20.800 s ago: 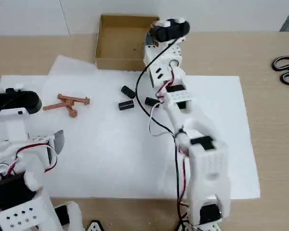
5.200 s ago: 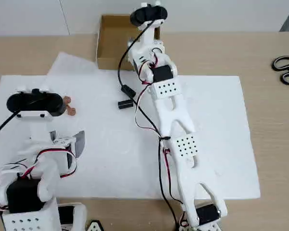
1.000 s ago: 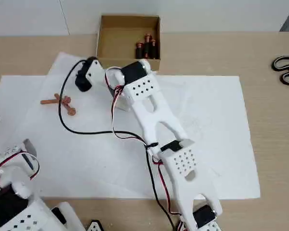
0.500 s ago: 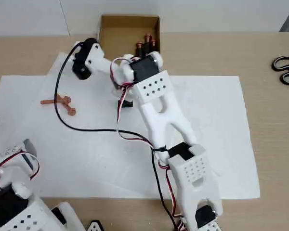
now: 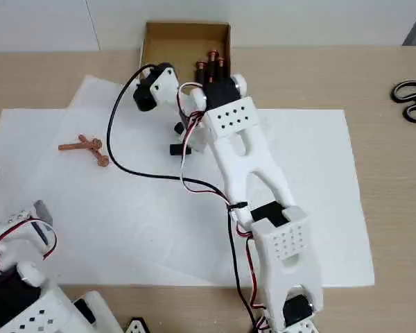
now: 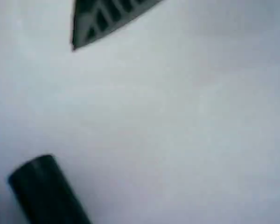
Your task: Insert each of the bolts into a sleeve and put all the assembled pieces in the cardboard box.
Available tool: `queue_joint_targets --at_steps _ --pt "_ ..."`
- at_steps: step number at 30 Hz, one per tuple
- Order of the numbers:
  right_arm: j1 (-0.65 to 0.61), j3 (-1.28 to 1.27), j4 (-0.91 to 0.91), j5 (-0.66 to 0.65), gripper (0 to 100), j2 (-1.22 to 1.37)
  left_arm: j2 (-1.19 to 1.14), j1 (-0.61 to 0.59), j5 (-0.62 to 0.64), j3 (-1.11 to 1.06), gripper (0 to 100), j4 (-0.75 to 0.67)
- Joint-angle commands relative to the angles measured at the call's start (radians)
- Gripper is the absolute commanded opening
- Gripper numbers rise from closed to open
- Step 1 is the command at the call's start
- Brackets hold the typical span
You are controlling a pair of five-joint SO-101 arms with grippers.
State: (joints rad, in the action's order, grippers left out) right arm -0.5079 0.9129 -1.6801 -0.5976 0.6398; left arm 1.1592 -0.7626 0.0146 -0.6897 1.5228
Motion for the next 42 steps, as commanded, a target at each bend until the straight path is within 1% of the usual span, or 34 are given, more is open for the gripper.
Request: queue_joint_targets --at_steps 1,6,9,13,21,30,38,42 --pt "-0.036 0.005 0.05 -0.026 25.2 -0.028 0.008 0.002 -0.003 0.028 23 -0.005" --pt "-0.048 0.005 0.179 -0.023 25.3 0.062 0.008 -0.002 -0.003 0.028 23 -0.005" --pt "-0.047 0.005 0.255 0.023 25.5 0.125 0.008 -0.002 -0.003 0.027 23 -0.005" --pt "-0.045 0.006 0.343 0.054 25.5 0.179 0.008 -0.002 -0.003 0.027 23 -0.005" --pt "-0.048 0.005 0.43 0.066 25.5 0.222 0.008 0.0 -0.003 0.027 23 -0.005" --pt "-0.044 0.006 0.418 0.066 25.5 0.314 0.008 0.0 -0.003 0.027 23 -0.005" --pt "-0.042 0.009 0.262 0.064 25.5 0.272 0.008 0.002 -0.003 0.027 23 -0.005" --pt "-0.013 0.009 0.239 0.061 25.5 0.214 0.008 0.002 -0.003 0.027 23 -0.005"
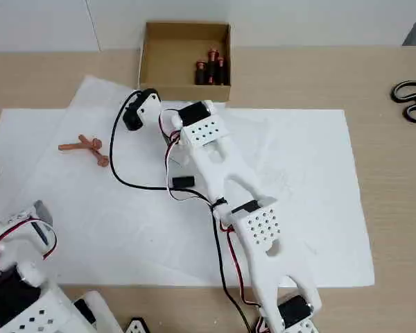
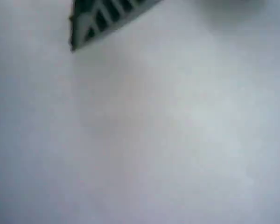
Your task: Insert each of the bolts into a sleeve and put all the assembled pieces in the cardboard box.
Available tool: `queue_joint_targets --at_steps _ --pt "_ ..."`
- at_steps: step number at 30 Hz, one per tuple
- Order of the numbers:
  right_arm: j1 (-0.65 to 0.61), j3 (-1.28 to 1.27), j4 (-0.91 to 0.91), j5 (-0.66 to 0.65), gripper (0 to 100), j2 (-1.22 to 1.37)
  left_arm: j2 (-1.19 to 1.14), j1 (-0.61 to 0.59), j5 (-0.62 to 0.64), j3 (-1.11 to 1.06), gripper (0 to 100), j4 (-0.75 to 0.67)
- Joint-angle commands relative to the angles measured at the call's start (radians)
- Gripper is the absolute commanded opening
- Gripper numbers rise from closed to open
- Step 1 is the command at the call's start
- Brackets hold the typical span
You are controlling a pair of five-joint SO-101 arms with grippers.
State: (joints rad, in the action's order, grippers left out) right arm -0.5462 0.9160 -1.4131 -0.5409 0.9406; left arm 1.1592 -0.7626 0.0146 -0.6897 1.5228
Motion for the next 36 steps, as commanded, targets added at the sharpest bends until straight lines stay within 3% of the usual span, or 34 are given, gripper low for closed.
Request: queue_joint_targets --at_steps 1,8,18,26,36 --pt "0.036 0.006 -0.039 0.006 25.5 -0.105 0.008 0.002 -0.003 0.027 23 -0.005" --pt "0.038 0.006 -0.248 -0.029 25.5 -0.315 0.008 0.002 -0.003 0.027 23 -0.006" --pt "-0.022 -0.288 -0.272 -0.02 25.5 -0.636 0.008 0.002 -0.003 0.027 23 -0.005" --pt "-0.088 -0.54 -0.246 0.017 25.5 -0.731 0.008 0.002 -0.003 0.027 23 -0.005" --pt "-0.142 -0.74 -0.012 0.009 25.5 -0.723 0.008 0.002 -0.002 0.027 23 -0.003"
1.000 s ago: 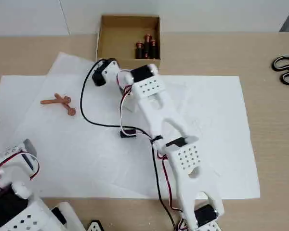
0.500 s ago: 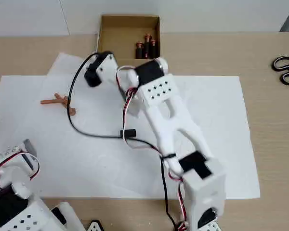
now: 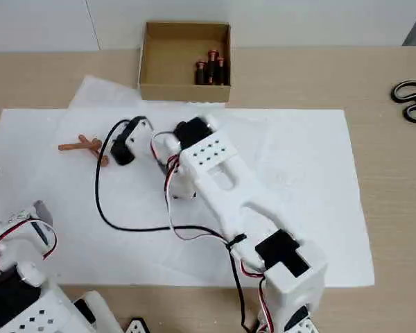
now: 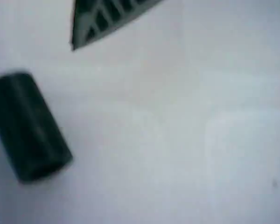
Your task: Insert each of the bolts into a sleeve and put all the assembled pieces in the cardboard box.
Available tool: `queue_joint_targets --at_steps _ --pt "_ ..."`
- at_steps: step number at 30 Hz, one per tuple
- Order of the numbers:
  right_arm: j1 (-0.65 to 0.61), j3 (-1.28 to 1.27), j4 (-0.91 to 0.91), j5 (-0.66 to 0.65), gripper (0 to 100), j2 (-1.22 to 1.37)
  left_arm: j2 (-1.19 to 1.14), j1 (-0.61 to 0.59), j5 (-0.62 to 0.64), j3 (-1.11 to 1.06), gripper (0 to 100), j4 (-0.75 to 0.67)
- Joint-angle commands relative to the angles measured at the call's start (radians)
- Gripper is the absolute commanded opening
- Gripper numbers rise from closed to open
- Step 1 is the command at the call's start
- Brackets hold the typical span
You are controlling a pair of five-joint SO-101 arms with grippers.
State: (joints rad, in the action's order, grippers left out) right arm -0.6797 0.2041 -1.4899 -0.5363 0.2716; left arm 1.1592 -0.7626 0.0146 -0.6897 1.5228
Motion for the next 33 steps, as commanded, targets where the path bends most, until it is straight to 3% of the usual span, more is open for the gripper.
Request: queue_joint_targets --at_steps 1,23,25,30,33 --pt "-0.008 -0.038 0.085 0.005 25.5 -0.044 0.008 0.002 -0.002 0.027 23 -0.003" --pt "-0.002 -0.046 0.196 -0.017 25.1 0.275 0.008 0.002 -0.002 0.027 23 0.009" --pt "0.004 -0.046 0.196 -0.017 21.7 0.283 0.008 0.0 -0.002 0.027 23 0.009" --pt "0.025 -0.044 0.185 -0.011 1.2 0.283 0.008 0.0 -0.002 0.027 23 0.009" --pt "0.045 -0.044 0.15 -0.009 1.7 0.282 0.008 0.002 -0.002 0.027 23 0.009"
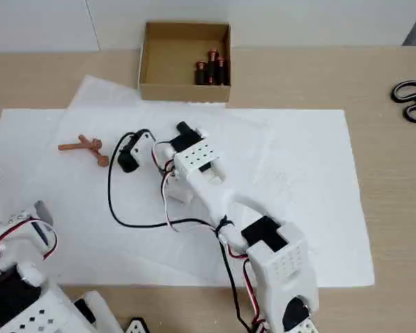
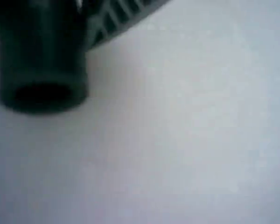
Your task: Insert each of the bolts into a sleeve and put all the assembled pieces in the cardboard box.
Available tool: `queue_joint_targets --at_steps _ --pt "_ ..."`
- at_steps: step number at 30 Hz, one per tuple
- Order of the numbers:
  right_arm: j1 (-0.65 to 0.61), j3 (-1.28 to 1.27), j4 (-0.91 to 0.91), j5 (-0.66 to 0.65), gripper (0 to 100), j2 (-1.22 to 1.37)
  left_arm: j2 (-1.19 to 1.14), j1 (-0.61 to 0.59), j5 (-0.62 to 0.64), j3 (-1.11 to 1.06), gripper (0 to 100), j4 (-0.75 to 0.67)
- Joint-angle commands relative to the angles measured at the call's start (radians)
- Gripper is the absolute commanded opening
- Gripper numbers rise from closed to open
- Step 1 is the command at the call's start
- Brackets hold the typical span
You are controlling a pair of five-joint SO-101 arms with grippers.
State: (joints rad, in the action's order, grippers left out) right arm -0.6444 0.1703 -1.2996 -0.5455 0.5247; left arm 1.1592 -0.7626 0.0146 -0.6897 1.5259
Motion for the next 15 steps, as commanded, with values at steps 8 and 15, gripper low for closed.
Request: queue_joint_targets --at_steps 8,15 --pt "0.033 0.143 -0.231 0.038 1.7 -0.036 0.008 0.002 -0.002 0.027 23 0.006" --pt "0.154 0.318 -0.378 0.114 1.7 -0.117 0.008 0.002 -0.002 0.027 23 0.006"
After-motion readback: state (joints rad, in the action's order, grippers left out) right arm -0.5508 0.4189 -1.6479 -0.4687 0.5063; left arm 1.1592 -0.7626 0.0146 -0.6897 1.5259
